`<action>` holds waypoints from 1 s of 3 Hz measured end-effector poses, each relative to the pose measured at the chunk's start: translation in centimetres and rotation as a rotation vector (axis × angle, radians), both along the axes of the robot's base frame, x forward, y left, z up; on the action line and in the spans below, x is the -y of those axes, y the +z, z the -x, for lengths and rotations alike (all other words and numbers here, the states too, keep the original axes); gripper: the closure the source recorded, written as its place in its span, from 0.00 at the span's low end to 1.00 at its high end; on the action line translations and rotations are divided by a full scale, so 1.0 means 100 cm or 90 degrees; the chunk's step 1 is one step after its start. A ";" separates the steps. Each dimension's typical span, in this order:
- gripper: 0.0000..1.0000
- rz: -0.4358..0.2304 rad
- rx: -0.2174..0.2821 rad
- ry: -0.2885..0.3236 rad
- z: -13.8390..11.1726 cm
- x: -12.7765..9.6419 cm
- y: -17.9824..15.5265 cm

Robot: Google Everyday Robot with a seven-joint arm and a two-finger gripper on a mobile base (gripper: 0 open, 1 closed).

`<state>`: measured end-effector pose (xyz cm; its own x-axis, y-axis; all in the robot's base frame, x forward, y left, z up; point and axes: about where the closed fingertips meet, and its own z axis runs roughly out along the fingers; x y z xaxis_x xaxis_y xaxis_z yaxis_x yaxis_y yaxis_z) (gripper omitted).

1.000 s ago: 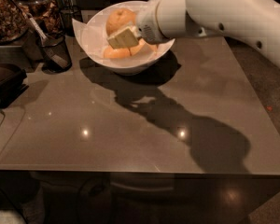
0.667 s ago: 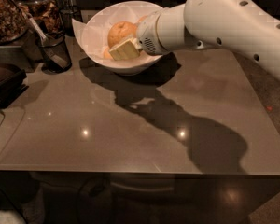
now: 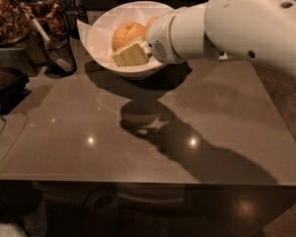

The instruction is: Pick orange from white bowl

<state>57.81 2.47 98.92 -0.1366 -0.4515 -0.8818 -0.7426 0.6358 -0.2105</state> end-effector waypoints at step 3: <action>1.00 -0.026 -0.008 -0.073 0.055 0.013 0.006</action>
Offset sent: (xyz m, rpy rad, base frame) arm -0.0807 -0.0252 0.0000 0.0577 0.0318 -0.1892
